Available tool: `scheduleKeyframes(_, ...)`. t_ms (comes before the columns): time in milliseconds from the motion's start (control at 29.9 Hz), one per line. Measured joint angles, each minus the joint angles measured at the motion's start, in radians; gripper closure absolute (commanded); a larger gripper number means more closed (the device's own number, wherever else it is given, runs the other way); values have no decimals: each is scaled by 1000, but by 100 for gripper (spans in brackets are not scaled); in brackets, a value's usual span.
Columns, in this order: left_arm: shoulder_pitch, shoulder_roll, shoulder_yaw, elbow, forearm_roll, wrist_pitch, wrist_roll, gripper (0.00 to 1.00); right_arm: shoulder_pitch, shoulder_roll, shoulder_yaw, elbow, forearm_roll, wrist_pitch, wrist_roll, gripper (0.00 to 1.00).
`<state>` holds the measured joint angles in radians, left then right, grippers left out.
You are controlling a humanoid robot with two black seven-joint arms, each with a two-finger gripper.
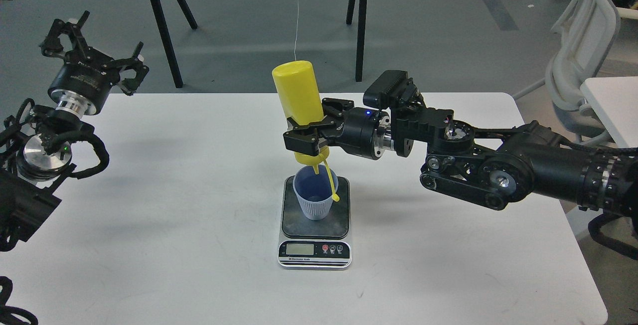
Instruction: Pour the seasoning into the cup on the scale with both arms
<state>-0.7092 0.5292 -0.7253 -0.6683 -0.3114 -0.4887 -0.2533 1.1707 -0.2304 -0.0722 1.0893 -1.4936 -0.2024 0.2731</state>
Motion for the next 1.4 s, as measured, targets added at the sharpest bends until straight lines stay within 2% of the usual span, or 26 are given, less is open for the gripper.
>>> scheduleKeyframes(301, 2, 2, 0, -1, 0, 0, -1, 0, -26, 6, 6, 2, 0, -8, 0, 69)
scheduleKeyframes(501, 2, 2, 0, -1, 1, 0, -8, 0, -29, -54, 52, 54, 107, 11, -7, 69)
scheduleKeyframes(735, -1, 2, 1, -1, 3, 0, -13, 0, -31, -205, 147, 173, 535, 116, -23, 69)
scheduleKeyframes(902, -8, -2, 6, -1, 7, 0, -13, 0, -83, -347, 275, 214, 864, 284, -21, 69)
scheduleKeyframes(1136, -8, -10, 11, -2, 8, 0, -11, 0, -232, -459, 478, 206, 1237, 507, -37, 69)
scheduleKeyframes(1403, -11, -13, 11, -2, 8, 0, -14, 0, -527, -463, 695, 213, 1636, 566, -26, 69)
